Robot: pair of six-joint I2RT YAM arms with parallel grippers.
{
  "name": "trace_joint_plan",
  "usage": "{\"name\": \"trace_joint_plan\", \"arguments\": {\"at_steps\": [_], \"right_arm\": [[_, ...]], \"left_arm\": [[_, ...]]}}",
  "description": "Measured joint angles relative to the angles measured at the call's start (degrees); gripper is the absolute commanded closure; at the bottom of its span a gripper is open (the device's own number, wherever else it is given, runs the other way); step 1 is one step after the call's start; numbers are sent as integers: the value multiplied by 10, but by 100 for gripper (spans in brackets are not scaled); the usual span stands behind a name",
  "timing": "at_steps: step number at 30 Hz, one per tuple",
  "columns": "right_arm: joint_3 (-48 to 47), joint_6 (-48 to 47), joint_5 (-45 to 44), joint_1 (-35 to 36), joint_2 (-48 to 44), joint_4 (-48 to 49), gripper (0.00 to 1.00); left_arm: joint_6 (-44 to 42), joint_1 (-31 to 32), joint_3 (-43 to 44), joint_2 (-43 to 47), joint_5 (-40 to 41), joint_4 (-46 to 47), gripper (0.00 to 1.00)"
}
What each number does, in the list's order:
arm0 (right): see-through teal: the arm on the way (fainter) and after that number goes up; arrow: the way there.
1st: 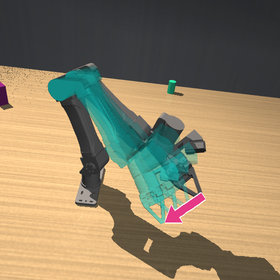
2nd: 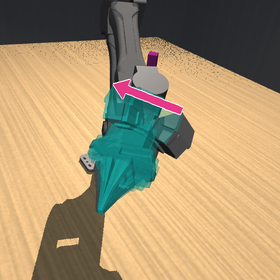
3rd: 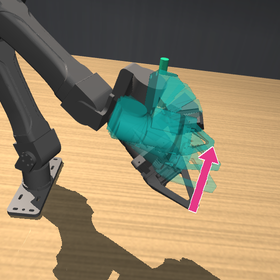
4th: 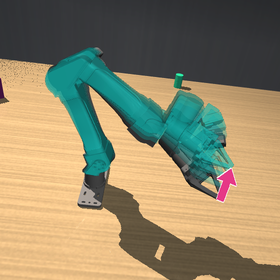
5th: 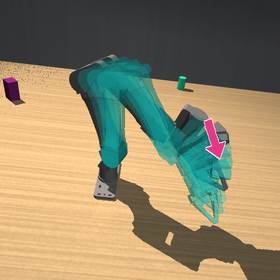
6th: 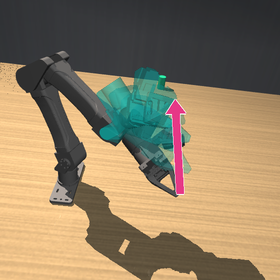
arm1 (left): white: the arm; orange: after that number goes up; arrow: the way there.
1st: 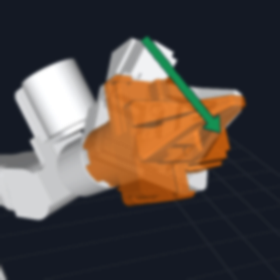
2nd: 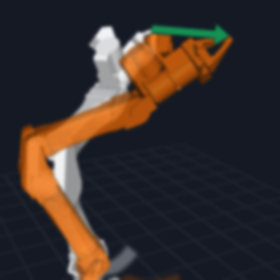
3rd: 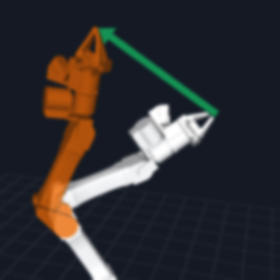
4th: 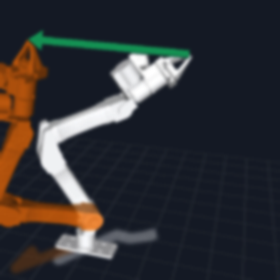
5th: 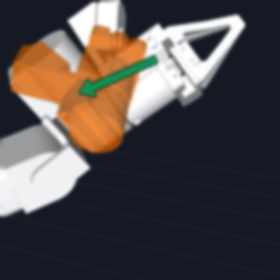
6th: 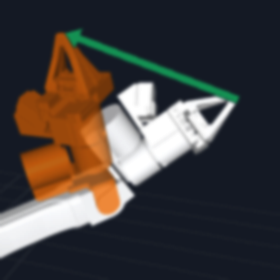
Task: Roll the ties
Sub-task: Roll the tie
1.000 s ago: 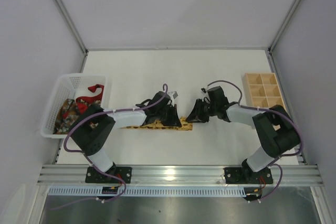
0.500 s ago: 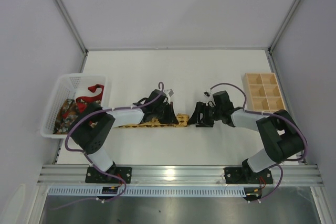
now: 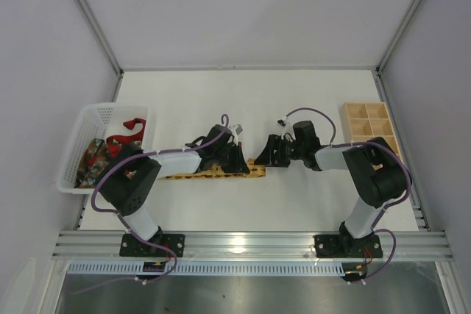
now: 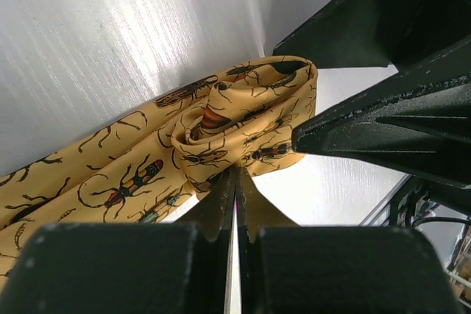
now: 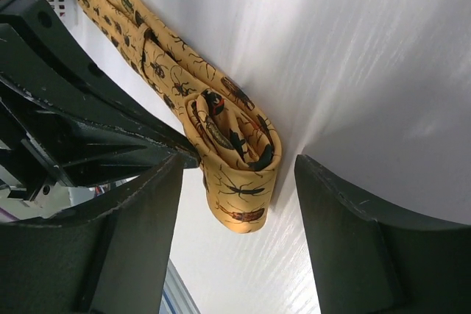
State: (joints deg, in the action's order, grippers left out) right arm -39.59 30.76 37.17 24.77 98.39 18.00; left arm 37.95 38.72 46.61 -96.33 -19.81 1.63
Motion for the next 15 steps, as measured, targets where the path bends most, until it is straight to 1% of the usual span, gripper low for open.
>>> {"name": "trace_joint_plan", "arguments": {"at_steps": [11,14,15], "right_arm": [[5,1,42,2,36,79,36],[6,1,47,3,43,93,39],[6,0,48,4,47,97,42]], "left_arm": [[-9,-10,1,0,-2,-2,97],[-10,-10,5,0,-2,-9,97],[-10,-10,7,0,-2,-10,97]]}}
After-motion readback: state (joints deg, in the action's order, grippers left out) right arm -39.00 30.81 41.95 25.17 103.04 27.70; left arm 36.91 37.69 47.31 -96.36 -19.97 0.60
